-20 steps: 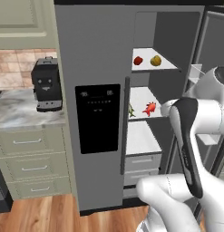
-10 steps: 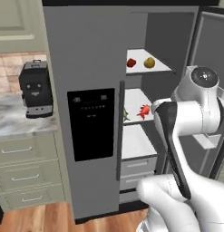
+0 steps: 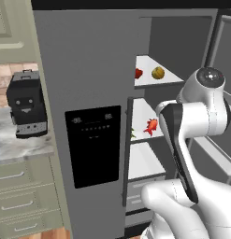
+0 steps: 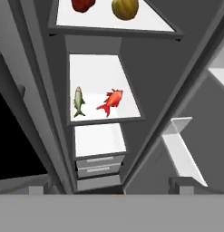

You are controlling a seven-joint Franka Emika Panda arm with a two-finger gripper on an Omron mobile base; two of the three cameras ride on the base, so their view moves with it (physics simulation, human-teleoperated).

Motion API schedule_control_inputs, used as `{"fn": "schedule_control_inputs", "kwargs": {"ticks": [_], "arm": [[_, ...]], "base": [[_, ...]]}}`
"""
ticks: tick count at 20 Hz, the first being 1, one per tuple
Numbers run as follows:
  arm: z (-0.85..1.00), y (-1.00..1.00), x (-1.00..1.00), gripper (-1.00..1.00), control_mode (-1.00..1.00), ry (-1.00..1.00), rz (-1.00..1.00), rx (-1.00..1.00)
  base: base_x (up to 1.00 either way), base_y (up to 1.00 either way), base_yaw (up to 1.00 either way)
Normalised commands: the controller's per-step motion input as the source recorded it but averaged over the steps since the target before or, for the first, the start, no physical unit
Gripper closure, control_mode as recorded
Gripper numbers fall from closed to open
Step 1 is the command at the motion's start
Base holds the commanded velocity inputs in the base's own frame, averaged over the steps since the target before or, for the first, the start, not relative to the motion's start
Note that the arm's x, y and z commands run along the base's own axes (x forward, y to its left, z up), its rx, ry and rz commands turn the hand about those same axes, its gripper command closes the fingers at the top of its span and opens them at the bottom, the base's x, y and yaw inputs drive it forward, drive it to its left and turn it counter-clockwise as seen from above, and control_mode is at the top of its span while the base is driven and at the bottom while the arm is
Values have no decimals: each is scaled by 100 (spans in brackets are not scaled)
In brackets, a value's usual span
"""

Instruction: Gather the bell pepper and squash from the fridge and place them on a tray on the dining counter. Then gather the fishs from the fridge and place them on the other tray.

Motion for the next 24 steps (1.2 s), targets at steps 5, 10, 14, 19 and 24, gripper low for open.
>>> {"fn": "schedule_control_inputs", "kwargs": {"ticks": [5, 10, 14, 19, 24], "arm": [[0, 0, 0, -100, 100, 0, 0, 0], [0, 0, 0, -100, 100, 0, 0, 0], [0, 0, 0, -100, 100, 0, 0, 0], [0, 0, 0, -100, 100, 0, 0, 0], [0, 0, 0, -100, 100, 0, 0, 0]], "base": [[43, 0, -14], [54, 4, -14], [66, 0, -15], [44, -6, -20], [24, -12, -25]]}}
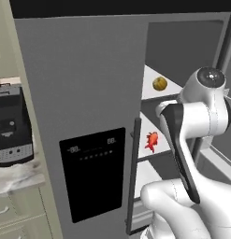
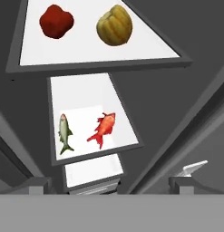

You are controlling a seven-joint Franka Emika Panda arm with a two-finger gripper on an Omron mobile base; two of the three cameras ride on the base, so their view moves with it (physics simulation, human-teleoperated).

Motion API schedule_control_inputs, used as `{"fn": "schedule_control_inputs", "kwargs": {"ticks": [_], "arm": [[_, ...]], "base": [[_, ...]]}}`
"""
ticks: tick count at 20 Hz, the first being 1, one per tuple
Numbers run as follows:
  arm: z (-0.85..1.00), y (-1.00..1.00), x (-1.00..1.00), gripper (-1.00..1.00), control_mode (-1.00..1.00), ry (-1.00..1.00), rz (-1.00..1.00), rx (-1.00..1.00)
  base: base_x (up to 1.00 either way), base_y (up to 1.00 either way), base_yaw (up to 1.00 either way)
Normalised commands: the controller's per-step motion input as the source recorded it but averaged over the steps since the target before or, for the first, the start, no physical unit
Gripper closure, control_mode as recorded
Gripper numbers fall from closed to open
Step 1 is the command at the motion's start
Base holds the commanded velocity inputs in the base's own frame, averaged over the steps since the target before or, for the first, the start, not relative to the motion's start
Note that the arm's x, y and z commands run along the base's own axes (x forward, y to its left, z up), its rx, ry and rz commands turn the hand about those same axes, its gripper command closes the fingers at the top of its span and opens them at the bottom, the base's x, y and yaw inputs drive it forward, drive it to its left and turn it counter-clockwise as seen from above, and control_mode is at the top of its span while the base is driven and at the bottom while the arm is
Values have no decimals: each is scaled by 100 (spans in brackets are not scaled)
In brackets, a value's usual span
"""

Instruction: Gather the bell pepper and squash from the fridge and place them on a tray on the dining counter. Then gather the fishs from the fridge and place them on the other tray.

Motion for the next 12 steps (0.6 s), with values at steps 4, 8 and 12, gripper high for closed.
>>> {"fn": "schedule_control_inputs", "kwargs": {"ticks": [4, 8, 12], "arm": [[0, 0, 0, -100, 100, 0, 0, 0], [0, 0, 0, -100, 100, 0, 0, 0], [4, -8, 1, -100, -100, 3, -2, 0]], "base": [[6, -34, -30], [6, -24, -27], [1, -4, -4]]}}
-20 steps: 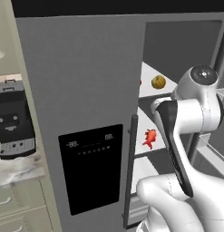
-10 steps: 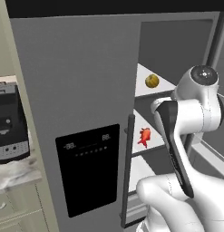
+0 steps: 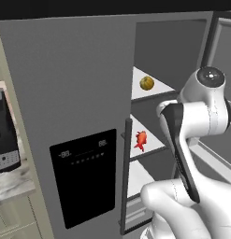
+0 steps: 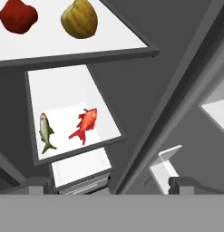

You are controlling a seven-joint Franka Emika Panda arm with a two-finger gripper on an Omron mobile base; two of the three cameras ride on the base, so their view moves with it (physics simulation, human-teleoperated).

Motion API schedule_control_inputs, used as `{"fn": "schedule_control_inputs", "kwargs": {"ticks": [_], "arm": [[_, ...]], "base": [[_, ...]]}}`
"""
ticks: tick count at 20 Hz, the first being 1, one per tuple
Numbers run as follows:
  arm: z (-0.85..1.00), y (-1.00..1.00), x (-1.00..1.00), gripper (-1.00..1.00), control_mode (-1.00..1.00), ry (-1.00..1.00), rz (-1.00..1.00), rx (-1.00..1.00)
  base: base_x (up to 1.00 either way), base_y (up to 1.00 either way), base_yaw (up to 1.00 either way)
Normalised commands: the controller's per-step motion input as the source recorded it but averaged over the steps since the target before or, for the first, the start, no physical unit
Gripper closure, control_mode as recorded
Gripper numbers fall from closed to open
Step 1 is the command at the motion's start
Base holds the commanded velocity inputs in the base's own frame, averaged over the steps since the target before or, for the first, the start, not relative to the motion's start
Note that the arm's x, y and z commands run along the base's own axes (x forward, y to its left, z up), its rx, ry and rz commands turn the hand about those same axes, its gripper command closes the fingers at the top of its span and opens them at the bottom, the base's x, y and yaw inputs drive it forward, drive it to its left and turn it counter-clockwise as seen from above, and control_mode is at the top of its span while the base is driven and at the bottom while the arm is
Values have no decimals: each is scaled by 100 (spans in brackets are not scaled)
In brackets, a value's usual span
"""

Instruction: Gather the bell pepper and squash from the fridge and place them on a tray on the dining counter. Then gather the fishs from the fridge and place them on the other tray.

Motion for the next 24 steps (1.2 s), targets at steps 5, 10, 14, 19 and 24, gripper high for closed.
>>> {"fn": "schedule_control_inputs", "kwargs": {"ticks": [5, 10, 14, 19, 24], "arm": [[20, -5, 6, -100, -100, 5, 0, 0], [39, -2, 0, -100, -100, 3, 0, 0], [18, 0, 3, -100, -100, 1, 12, 7], [0, 0, 24, -100, -100, -6, 22, 15], [0, 0, 47, -100, -100, -5, 21, 11]], "base": [[0, 0, 0], [0, 0, 0], [0, 0, 0], [0, 0, 0], [0, 0, 0]]}}
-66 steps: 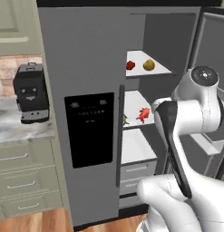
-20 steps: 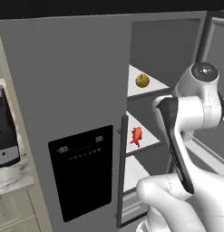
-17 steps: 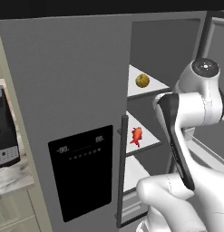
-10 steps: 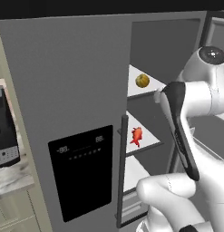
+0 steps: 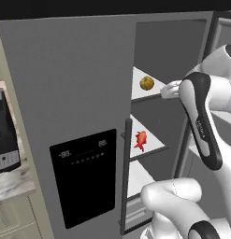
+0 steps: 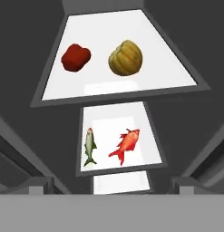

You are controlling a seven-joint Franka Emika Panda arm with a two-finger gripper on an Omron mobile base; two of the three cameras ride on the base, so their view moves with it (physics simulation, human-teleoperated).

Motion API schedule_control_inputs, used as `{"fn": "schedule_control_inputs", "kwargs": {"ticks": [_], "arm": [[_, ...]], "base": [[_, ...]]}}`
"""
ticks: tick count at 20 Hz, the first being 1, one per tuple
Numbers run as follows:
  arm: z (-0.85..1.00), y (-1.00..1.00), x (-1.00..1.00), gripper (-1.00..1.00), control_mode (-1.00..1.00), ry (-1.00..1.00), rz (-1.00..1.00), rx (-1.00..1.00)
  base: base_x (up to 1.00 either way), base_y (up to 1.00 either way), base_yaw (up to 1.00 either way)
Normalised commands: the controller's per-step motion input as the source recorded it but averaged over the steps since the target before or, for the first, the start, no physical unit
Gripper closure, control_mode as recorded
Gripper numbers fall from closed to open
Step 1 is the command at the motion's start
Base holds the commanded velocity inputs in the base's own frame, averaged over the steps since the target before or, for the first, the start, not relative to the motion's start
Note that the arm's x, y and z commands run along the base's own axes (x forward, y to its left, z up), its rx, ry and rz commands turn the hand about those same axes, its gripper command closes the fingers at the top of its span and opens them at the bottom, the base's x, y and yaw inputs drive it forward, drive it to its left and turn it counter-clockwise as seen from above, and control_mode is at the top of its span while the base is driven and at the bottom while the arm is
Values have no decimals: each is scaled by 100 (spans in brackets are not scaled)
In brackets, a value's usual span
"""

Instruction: Gather the bell pepper and squash from the fridge and place them on a tray on the dining counter. Then gather the fishs from the fridge and place them on the other tray.

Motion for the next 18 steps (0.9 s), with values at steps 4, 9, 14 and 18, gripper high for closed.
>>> {"fn": "schedule_control_inputs", "kwargs": {"ticks": [4, 9, 14, 18], "arm": [[9, 19, 57, -100, -100, 3, 6, 1], [2, 32, 55, -100, -100, 1, 1, 0], [0, 12, 61, -100, -100, 0, 1, 0], [-1, 0, 64, -100, -100, 0, 4, 0]], "base": [[0, 0, 0], [0, 0, 0], [0, 0, 0], [0, 0, 0]]}}
